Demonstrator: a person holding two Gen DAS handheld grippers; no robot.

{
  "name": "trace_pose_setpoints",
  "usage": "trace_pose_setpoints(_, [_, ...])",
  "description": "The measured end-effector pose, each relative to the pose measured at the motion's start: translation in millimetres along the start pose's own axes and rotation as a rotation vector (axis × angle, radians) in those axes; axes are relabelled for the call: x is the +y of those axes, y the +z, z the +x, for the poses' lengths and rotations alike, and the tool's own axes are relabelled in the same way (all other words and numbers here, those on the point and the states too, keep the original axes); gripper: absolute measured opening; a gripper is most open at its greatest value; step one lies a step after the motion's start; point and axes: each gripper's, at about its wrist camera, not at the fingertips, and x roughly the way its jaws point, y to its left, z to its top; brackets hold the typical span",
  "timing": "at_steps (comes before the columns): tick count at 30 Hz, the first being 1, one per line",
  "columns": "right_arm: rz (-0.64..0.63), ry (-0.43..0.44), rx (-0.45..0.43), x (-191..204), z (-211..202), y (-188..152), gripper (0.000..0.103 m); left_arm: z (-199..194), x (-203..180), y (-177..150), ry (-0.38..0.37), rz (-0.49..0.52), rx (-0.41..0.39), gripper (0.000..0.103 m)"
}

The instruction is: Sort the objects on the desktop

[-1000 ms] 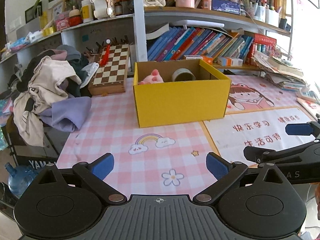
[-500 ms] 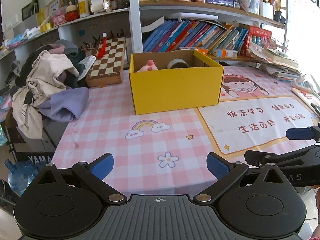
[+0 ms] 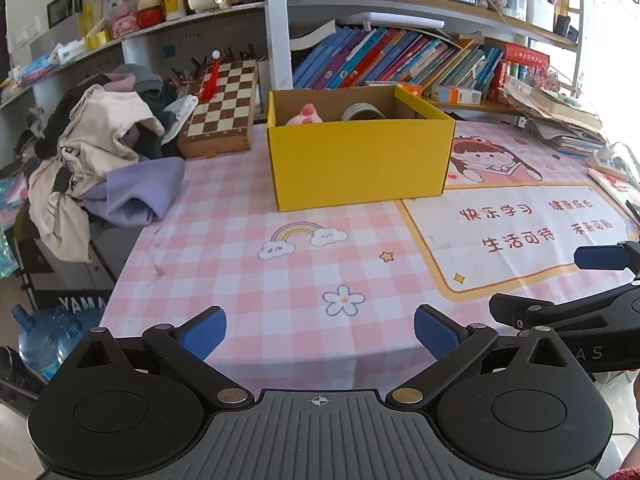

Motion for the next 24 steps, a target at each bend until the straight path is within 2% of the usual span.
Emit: trace_pose_setpoints(24, [-0.001, 0.003, 0.023, -6.3, 0.9, 0.3, 0.103, 2.1, 0.6, -2.0, -0.007, 0.007, 0.022, 0.103])
